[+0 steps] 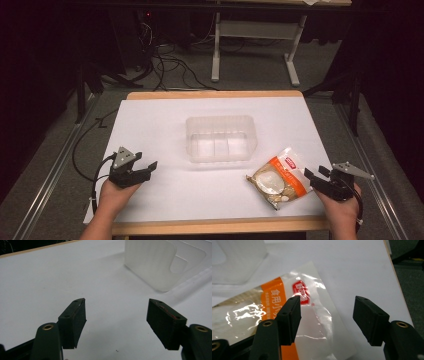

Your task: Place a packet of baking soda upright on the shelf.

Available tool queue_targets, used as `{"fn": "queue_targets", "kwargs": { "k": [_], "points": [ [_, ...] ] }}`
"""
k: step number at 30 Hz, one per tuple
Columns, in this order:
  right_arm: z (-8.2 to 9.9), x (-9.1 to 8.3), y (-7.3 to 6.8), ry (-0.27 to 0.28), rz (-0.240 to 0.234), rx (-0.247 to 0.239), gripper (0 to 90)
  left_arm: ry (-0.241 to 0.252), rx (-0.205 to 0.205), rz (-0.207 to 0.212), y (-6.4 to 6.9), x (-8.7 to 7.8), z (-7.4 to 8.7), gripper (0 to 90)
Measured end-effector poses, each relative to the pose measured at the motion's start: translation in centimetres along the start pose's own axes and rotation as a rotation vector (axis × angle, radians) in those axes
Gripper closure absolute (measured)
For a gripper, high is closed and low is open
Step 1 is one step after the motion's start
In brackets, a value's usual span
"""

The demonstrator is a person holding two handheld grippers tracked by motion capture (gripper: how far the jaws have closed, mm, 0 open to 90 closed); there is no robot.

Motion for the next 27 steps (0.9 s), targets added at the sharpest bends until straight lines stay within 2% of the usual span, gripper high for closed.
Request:
{"fn": "queue_targets", "kwargs": {
  "k": [1, 2, 5, 10, 18, 22, 27],
  "points": [
    [0.3, 0.4, 0.6, -0.023, -0.006, 0.020, 39.9, 0.000, 0.002, -0.001, 0.0, 0.0, 0.0, 32.2],
    [0.3, 0.4, 0.6, -0.023, -0.006, 0.020, 39.9, -0.001, 0.003, -0.001, 0.1, 0.0, 0.0, 32.2],
    [0.8, 0.9, 1.5, -0.057, -0.013, 0.078, 39.9, -0.005, 0.006, -0.002, 0.1, 0.0, 0.0, 32.2],
    [1.0, 1.1, 1.8, -0.081, -0.025, 0.107, 44.0, -0.004, 0.006, -0.001, 0.1, 0.1, 0.0, 32.2],
    [1.3, 1.4, 1.7, -0.115, -0.034, 0.105, 55.0, -0.004, 0.009, -0.003, 0.1, 0.0, 0.0, 32.2],
    [1.4, 1.5, 1.7, -0.130, -0.064, 0.115, 63.6, -0.011, 0.016, -0.003, 0.2, 0.1, 0.0, 32.2],
    [1.3, 1.4, 1.6, -0.131, -0.078, 0.110, 75.7, -0.014, 0.019, -0.005, 0.2, 0.1, 0.0, 32.2]
  ]
}}
Point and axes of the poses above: each handheld gripper's, and its own axes: x roughly forward along the jaws, z roughly out of its underside, y roughly to its right, the point moved 4 cm from there along x, roughly forward along the jaws, and after that the axes turned 9 degrees about -y, right-handed, at the moved point
